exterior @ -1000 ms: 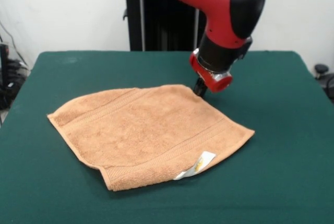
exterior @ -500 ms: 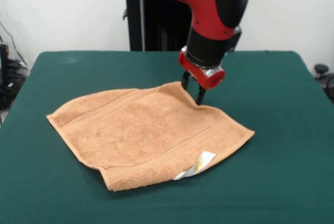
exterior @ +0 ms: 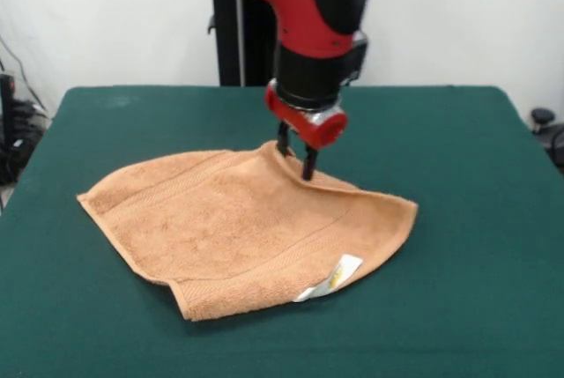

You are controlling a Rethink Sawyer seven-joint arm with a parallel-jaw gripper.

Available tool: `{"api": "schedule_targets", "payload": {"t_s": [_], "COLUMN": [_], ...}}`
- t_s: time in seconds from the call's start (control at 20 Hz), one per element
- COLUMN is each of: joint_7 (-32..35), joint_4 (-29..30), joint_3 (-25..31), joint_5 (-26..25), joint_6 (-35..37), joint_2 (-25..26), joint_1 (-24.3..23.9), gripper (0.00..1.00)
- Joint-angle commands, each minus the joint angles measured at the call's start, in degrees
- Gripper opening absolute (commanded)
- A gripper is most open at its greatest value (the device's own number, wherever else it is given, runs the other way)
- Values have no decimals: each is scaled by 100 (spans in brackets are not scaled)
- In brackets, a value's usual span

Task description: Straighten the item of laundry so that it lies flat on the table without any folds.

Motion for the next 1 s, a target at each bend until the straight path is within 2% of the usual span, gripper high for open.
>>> {"api": "schedule_targets", "payload": {"t_s": [0.05,0.4,0.65,0.7,0.8,1.0], "joint_7": [-1416,-1234,-1024,-961,-661,-748], "joint_4": [-135,-376,-487,-559,-576,-727], "joint_3": [1002,1291,1408,1392,1174,1235], "joint_5": [-776,-1371,-1662,-1858,-1905,-2131], "joint_6": [149,328,356,417,150,163], "joint_2": [64,166,243,240,247,338], "joint_1": [-699,-1273,-1517,-1499,-1327,-1477], "gripper": [100,100,100,0,0,0]}}
